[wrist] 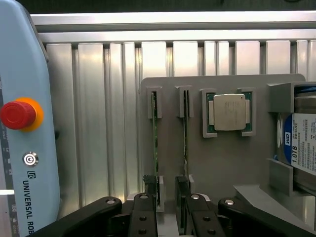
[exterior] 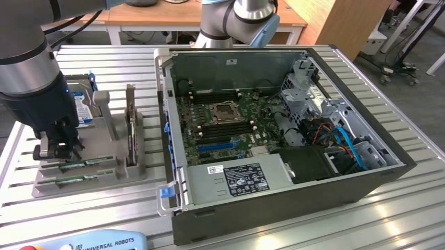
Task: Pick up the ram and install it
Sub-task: 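Pick up the ram and move it above insertion slot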
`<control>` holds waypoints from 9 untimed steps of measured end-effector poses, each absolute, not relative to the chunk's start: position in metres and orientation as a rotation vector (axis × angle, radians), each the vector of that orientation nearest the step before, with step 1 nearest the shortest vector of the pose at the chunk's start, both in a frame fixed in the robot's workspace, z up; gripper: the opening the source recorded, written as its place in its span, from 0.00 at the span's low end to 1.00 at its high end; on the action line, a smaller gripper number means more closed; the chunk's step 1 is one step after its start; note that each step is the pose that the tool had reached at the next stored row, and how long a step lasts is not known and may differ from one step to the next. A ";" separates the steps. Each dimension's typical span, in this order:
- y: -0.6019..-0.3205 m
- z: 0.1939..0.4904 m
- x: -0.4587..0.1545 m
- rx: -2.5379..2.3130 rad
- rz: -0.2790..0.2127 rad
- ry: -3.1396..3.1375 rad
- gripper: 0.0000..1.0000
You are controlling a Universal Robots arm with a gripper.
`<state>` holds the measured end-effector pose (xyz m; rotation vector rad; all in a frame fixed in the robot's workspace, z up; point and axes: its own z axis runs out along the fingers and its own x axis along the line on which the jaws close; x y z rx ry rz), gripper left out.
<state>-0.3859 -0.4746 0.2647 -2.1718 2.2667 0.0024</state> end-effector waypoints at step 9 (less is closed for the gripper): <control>-0.475 0.255 -0.387 -2.172 0.002 2.267 0.29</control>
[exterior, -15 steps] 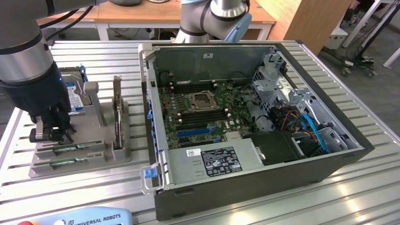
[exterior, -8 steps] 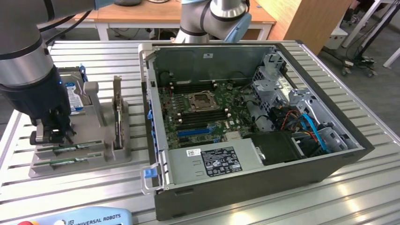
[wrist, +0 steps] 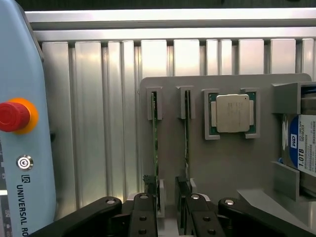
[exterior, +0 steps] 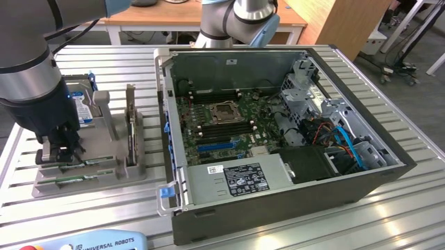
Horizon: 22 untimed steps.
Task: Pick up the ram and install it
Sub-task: 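Pick up the ram and move it above insertion slot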
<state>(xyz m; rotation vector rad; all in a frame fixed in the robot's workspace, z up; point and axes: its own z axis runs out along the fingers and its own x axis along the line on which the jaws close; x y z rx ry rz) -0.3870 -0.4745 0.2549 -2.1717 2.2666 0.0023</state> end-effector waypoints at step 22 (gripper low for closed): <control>-0.475 0.247 -0.387 -2.219 0.002 2.221 0.29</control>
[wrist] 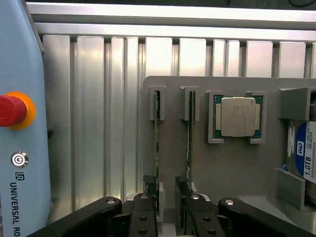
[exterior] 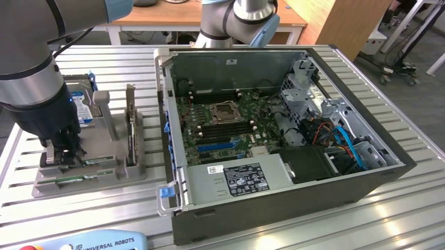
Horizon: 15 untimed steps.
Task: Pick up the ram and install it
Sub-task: 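Pick up the ram and move it above insertion slot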
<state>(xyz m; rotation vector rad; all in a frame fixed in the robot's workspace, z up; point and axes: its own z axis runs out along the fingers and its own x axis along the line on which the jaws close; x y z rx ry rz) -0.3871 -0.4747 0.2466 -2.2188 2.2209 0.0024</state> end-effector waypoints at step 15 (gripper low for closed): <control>-0.482 0.247 -0.387 -2.219 0.002 2.221 0.29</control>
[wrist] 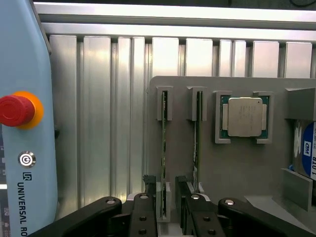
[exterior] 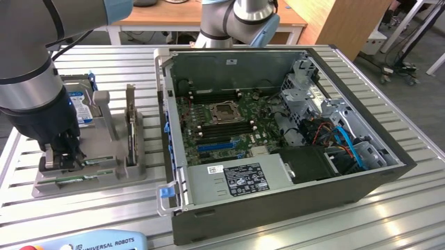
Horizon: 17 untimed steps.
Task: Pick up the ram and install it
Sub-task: 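Pick up the ram and move it above insertion slot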
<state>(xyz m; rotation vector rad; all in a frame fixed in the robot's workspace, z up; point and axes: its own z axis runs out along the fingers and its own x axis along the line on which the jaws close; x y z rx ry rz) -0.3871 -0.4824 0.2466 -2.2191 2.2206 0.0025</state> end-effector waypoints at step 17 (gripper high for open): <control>-0.485 0.235 -0.387 -2.219 0.003 2.221 0.29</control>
